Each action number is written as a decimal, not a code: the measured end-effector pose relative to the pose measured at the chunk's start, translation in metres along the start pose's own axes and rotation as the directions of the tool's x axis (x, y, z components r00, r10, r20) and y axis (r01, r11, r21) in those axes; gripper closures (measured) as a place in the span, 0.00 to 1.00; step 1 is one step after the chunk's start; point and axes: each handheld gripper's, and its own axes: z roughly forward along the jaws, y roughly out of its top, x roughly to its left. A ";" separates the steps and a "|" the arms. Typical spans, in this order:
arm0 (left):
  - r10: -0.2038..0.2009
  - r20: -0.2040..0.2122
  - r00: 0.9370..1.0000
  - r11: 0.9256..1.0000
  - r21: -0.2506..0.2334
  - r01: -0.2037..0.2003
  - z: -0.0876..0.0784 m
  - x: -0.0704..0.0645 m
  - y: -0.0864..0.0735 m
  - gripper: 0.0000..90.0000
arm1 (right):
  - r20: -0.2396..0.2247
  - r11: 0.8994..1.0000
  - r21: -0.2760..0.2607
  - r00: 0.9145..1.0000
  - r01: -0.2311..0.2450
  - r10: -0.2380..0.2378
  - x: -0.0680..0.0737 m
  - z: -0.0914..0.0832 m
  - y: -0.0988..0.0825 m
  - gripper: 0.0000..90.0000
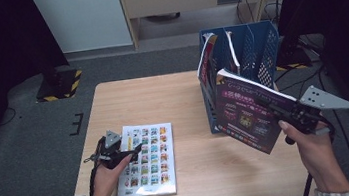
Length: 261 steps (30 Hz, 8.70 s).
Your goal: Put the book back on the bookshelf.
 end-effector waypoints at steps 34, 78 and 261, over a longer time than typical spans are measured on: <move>0.000 0.000 1.000 1.000 -0.001 0.000 0.000 0.000 0.000 0.07 | 0.152 1.000 -0.027 0.988 -0.005 0.009 -0.031 -0.015 0.028 0.93; -0.001 -0.009 1.000 1.000 -0.006 0.001 -0.001 0.001 0.000 0.07 | 0.411 0.999 0.041 0.911 -0.014 -0.004 -0.073 0.045 0.042 0.93; 0.021 0.007 1.000 1.000 0.003 -0.021 0.003 -0.003 0.001 0.09 | 0.518 0.998 0.068 0.854 0.010 -0.044 -0.084 0.148 -0.054 0.79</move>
